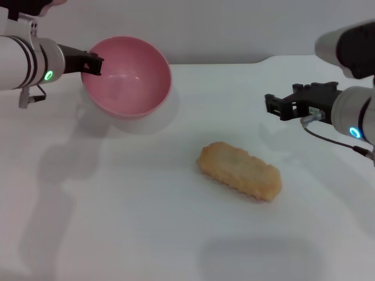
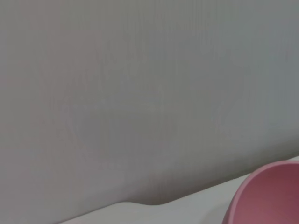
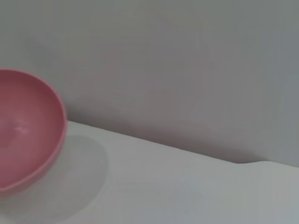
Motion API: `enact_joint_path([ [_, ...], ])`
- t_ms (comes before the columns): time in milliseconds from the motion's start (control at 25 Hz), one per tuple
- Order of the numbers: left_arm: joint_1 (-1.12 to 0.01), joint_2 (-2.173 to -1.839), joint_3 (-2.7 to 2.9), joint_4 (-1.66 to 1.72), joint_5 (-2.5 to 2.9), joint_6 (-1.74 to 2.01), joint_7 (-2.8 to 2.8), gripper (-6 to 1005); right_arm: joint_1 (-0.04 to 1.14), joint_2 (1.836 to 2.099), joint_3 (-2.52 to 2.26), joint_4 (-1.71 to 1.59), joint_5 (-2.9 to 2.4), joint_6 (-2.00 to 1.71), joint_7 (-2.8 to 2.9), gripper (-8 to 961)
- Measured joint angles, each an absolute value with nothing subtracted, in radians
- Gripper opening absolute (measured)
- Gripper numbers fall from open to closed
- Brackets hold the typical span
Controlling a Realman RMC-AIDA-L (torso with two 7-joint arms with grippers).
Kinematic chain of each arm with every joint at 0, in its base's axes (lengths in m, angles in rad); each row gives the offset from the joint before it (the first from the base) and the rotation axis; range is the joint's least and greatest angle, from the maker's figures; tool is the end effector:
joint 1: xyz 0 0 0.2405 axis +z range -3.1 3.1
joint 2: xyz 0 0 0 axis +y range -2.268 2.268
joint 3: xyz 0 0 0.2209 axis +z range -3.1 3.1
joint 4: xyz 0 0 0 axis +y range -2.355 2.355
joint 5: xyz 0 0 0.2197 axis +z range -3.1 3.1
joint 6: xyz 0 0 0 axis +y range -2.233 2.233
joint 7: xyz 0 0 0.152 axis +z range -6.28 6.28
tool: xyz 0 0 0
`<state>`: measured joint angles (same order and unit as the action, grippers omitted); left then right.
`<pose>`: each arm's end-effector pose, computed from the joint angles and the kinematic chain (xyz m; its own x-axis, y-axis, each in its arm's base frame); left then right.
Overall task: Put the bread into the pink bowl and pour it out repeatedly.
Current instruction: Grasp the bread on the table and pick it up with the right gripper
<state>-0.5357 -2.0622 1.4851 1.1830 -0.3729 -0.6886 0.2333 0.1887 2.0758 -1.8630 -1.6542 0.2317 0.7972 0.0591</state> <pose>-0.1797 0.4323 0.0269 0.7584 0.5506 0.3489 0.5785 -0.3219 -0.7495 0.1416 0.3449 -0.0093 0.7415 -0.5620 -0.3665 -0.6259 -0.3825 -0.6797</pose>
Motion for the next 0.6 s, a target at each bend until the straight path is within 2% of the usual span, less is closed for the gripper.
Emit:
enact_joint_path([
  [160,-0.542,-2.065,1.491,1.175,-0.348,-0.690,0.221,55,0.204,2.077,-1.887,-1.675,0.233,0.850,0.062,508],
  [400,-0.545,-2.064,1.491,1.163,-0.347,-0.684,0.215,56,0.232,2.075,-1.873,-1.657,0.278,0.868,0.070,705],
  [600,-0.550,-2.063,1.492,1.160,-0.346,-0.684,0.215,56,0.259,2.076,-1.865,-1.613,0.270,0.906,0.080,725],
])
